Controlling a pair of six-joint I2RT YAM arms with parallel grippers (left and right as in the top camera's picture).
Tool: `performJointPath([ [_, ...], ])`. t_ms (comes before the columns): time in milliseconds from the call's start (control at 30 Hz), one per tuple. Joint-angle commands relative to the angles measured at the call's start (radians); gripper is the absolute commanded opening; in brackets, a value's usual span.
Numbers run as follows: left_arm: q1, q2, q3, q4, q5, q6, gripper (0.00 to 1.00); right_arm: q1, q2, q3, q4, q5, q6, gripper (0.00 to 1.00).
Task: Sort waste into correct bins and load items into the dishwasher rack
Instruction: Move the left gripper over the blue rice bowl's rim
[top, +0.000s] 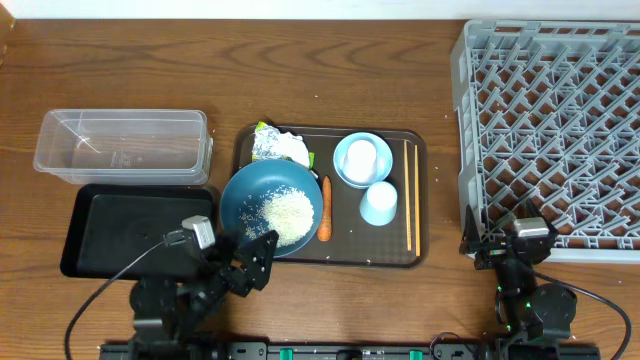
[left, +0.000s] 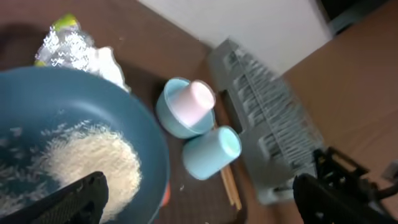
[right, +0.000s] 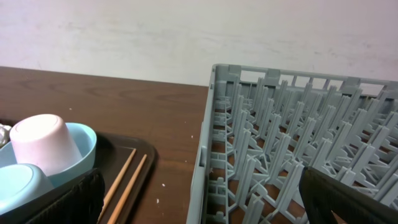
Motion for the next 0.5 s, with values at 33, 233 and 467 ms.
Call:
performJointPath([
  [33, -0.005, 0.144, 0.196, -0.115, -0.019, 0.166, 0.98, -0.005, -0.003, -0.002, -0.004, 0.002, -0.013, 0.99],
  [233, -0.005, 0.373, 0.445, -0.38, -0.011, 0.216, 0.98, -0.005, -0.003, -0.002, -0.004, 0.002, -0.013, 0.99],
  [467, -0.005, 0.457, 0.526, -0.384, 0.284, 0.035, 0.98, -0.005, -0.003, -0.002, -0.004, 0.002, -0.013, 0.99],
])
